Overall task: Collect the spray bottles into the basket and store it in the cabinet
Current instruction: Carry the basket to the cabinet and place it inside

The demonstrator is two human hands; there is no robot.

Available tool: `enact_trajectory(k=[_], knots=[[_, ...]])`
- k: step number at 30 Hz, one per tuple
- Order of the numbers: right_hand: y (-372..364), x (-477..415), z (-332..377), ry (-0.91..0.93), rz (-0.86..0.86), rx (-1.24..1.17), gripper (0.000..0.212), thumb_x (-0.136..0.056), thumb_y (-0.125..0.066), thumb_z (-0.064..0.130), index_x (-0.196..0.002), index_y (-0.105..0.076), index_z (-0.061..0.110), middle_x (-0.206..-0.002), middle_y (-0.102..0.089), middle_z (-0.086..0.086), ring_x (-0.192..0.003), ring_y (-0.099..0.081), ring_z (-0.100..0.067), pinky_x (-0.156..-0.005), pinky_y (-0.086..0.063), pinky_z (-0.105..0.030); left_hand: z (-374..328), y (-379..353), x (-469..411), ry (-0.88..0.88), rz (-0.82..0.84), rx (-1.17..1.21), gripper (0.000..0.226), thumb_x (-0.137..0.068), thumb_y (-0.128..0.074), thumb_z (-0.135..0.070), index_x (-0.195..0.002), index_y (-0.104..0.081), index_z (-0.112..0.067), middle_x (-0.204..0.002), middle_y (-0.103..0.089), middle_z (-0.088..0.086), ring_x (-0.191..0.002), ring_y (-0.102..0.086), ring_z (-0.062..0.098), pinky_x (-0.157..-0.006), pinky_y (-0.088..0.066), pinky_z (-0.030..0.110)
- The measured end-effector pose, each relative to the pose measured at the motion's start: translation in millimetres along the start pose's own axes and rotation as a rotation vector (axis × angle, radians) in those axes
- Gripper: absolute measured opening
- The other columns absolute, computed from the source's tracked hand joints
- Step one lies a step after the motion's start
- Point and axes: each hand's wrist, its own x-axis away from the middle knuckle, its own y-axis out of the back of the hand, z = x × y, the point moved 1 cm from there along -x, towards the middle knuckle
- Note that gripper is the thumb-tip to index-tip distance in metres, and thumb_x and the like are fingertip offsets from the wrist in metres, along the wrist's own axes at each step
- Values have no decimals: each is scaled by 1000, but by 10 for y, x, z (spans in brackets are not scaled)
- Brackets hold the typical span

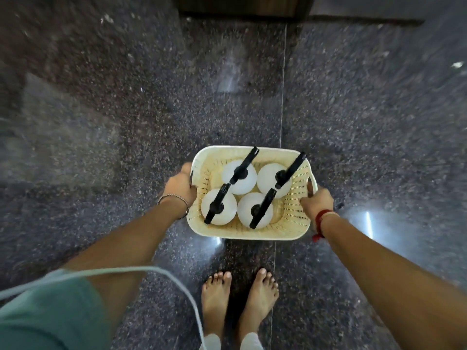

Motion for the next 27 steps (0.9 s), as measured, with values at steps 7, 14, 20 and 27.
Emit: enact_trajectory(k=[7,14,20,27], knots=[[1274,372,577,-5,-34,-8,19,-81,-53,-3,-94,-61,8,-74,-58,-6,-73,-57,-25,-64,-48,-32,-1075,662,232,-8,16,10,31,-85,-49,-8,-115,-44,-16,-70,-54,2,-65,-54,25,-59,-47,32],[2397,489,1001,-57,-111,-58,16,-77,-54,-4,-74,-56,12,-63,-58,-6,-66,-57,-27,-63,-46,-34,-2363,1261,-24,-146,78,0,44,-80,-49,-5,-120,-46,-22,-91,-66,15,-81,-62,33,-70,-54,40],[2890,23,1301,-143,-177,-142,8,-78,-59,-5,-83,-61,1,-70,-62,-16,-69,-59,-31,-68,-53,-47,-3251,1436,-672,-265,108,10,50,-78,-54,-6,-123,-49,-27,-96,-68,11,-88,-63,32,-73,-53,37],[3297,-783,1894,-49,-195,-82,6,-79,-57,0,-83,-60,4,-86,-65,-21,-88,-63,-38,-81,-53,-51,-3824,1466,-1392,-255,61,26,46,-76,-54,-3,-117,-51,-23,-96,-67,14,-87,-63,35,-73,-54,41]])
